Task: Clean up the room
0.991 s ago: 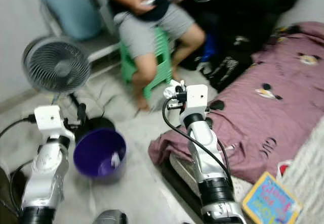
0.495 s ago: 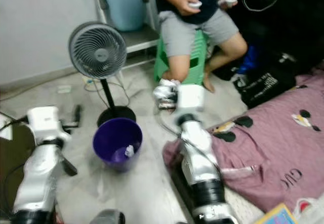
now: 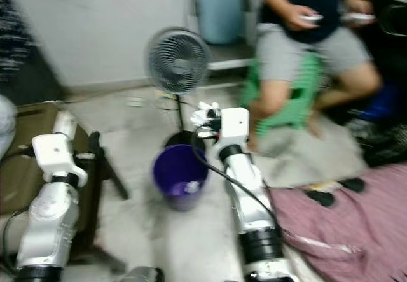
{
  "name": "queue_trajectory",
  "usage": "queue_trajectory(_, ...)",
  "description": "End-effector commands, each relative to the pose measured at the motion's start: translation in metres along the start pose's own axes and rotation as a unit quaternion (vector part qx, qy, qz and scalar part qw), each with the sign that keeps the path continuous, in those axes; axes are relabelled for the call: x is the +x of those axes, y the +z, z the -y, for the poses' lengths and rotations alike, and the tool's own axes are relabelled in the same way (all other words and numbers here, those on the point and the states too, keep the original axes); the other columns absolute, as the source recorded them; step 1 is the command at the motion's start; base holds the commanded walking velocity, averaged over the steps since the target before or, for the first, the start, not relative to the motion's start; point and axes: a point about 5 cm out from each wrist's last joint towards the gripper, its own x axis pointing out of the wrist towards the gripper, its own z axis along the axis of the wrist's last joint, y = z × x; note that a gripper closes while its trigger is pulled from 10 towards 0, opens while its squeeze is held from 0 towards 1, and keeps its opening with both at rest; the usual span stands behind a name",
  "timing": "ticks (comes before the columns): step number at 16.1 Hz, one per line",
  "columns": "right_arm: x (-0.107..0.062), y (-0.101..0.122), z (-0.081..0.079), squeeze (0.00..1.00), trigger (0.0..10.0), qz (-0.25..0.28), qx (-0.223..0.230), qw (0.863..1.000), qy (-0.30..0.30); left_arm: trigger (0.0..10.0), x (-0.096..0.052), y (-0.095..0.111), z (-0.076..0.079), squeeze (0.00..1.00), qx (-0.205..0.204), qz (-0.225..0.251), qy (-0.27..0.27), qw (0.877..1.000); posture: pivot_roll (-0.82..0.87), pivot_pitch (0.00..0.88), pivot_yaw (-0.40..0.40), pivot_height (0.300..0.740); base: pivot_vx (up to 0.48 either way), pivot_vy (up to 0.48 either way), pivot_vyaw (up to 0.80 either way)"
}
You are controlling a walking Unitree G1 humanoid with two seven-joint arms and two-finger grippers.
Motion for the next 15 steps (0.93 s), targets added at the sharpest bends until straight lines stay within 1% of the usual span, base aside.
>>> queue_trajectory(1, 0.0016, 0.0034, 0.0007, 0.00, 10.0, 0.005, 0.004, 1.000, 0.000, 10.0, 0.0007, 0.0021, 0.0008, 0.00, -0.001, 0.001, -0.006, 1.000, -0.05, 0.000, -0.004, 0.740, 0.000, 0.000, 0.80)
queue_trajectory(6, 0.0049, 0.0049, -0.0010, 0.00, 10.0, 0.007, 0.007, 1.000, 0.003, 10.0, 0.0037, 0.0034, 0.0010, 0.00, 0.000, 0.003, -0.004, 1.000, -0.05, 0.000, -0.006, 0.740, 0.000, 0.000, 0.80)
queue_trajectory(9, 0.0080, 0.0076, 0.0002, 0.00, 10.0, 0.012, 0.013, 1.000, 0.000, 10.0, 0.0049, 0.0052, 0.0028, 0.00, 0.000, 0.006, -0.012, 1.000, -0.05, 0.000, -0.003, 0.740, 0.000, 0.000, 0.00)
queue_trajectory(11, 0.0091, 0.0080, -0.0001, 0.00, 10.0, 0.014, 0.016, 1.000, -0.002, 10.0, 0.0050, 0.0056, 0.0011, 0.00, -0.002, 0.007, -0.009, 1.000, -0.05, 0.000, -0.001, 0.740, 0.000, 0.000, 0.00)
queue_trajectory(15, 0.0085, 0.0075, -0.0008, 0.00, 10.0, 0.014, 0.020, 1.000, -0.002, 10.0, 0.0048, 0.0060, 0.0014, 0.00, -0.005, 0.011, -0.013, 1.000, -0.06, 0.000, 0.001, 0.740, 0.000, 0.000, 0.00)
